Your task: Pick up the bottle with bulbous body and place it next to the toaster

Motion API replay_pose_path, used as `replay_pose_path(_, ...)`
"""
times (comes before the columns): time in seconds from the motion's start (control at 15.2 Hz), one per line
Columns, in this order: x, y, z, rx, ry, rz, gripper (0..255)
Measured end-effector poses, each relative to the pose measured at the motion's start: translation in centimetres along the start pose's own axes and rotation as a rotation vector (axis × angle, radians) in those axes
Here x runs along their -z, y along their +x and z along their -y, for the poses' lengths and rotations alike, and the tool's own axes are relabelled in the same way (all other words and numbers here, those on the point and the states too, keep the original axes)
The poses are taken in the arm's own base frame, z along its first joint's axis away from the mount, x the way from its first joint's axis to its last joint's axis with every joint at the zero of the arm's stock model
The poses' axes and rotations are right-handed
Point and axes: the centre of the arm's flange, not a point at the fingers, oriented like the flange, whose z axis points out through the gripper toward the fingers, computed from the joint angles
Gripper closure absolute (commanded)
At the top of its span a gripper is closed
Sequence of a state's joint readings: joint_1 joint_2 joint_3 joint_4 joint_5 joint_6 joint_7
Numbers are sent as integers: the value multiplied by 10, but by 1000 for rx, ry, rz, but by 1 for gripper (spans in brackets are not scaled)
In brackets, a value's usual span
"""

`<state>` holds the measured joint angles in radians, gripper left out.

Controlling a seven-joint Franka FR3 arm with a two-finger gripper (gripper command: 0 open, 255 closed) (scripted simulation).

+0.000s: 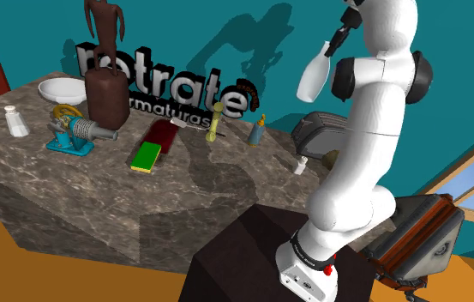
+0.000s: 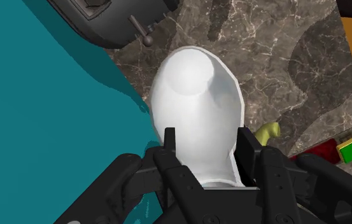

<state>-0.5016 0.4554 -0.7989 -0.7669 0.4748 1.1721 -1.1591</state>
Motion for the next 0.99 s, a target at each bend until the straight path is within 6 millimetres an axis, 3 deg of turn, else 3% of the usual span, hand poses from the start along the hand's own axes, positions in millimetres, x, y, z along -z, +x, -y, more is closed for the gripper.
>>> replay_pose_path(0.2,-16,-3,-15,8,9,-1,255)
replay_pose_path(0.99,-80,-10,-15,10,9,-1,255)
